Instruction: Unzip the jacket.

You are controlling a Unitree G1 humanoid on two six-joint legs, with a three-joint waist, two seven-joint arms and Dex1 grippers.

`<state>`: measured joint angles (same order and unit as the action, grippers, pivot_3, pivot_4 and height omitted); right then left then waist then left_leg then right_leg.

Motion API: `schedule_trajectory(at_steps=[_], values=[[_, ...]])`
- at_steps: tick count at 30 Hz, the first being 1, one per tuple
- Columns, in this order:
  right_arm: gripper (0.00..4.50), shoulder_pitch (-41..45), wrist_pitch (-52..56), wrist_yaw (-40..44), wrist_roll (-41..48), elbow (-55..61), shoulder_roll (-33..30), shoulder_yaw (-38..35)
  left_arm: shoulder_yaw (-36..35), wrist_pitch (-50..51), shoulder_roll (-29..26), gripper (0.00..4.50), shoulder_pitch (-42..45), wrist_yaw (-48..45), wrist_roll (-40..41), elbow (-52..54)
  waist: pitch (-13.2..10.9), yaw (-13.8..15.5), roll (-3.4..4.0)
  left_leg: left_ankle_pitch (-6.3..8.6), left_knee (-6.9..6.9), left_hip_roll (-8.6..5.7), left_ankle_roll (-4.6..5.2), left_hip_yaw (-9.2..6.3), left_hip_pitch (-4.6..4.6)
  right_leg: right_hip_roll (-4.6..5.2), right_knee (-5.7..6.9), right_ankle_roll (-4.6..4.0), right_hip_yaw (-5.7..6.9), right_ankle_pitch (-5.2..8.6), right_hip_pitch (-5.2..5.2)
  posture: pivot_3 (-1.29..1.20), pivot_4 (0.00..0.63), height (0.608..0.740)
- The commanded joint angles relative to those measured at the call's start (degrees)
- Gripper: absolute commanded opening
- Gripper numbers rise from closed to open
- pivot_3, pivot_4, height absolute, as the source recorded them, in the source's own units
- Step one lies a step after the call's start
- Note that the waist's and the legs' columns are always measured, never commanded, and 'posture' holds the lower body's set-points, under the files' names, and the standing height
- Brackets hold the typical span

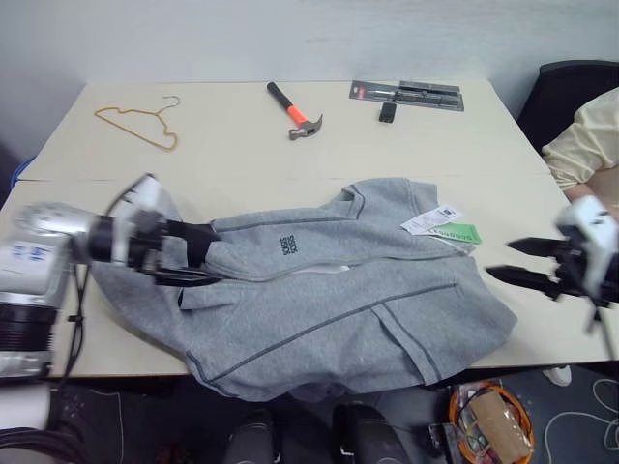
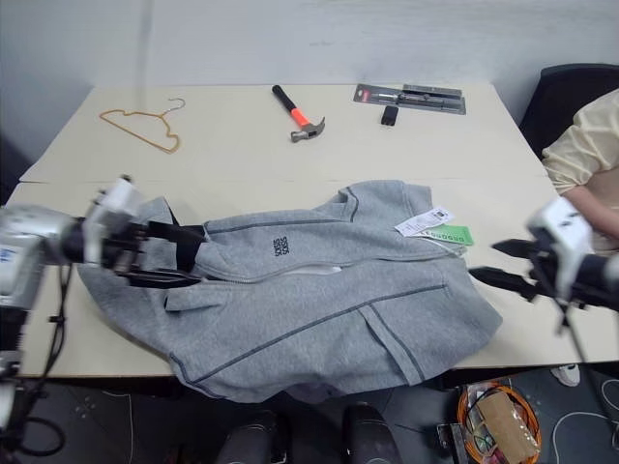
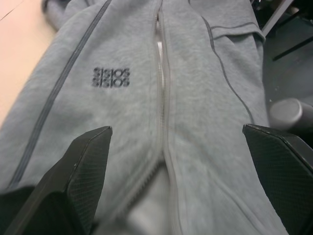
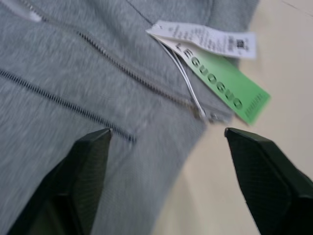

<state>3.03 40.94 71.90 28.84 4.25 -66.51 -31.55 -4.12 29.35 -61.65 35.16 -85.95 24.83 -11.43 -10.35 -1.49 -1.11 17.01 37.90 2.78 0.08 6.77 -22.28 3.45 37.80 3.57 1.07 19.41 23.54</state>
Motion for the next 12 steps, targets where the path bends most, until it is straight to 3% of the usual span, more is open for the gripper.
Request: schedule_trajectory(at_steps=[1,6,12], values=[[4.48,-4.3,0.1,6.3,1.4,0.2,-2.5,-11.6,-4.3,-5.9,-4.3,4.5,-0.7,-1.2,-1.8,-3.6,0.0,-0.4,-0.02,0.04,-0.03,0.02,0.04,0.03,0.14,-0.02,-0.01,0.0,-0.04,0.0,-0.1,0.0,0.15,0.74],[4.48,-9.4,2.6,10.2,2.5,-1.7,-2.6,-20.2,-6.7,-8.6,-8.5,4.5,-4.6,-2.0,-2.1,-6.6,0.0,-0.5,-0.03,0.21,-0.06,0.02,0.28,0.1,0.25,-0.01,0.02,-0.02,-0.12,0.01,-0.13,0.0,0.15,0.74],[4.48,-7.8,1.6,6.3,3.1,-0.5,-0.7,-18.0,-4.2,-20.0,-7.0,4.5,-13.2,2.6,-8.5,-5.2,0.0,-0.4,-0.03,0.23,-0.09,0.03,0.24,0.15,0.19,0.03,0.02,-0.04,-0.18,0.02,-0.02,0.0,0.15,0.74]])
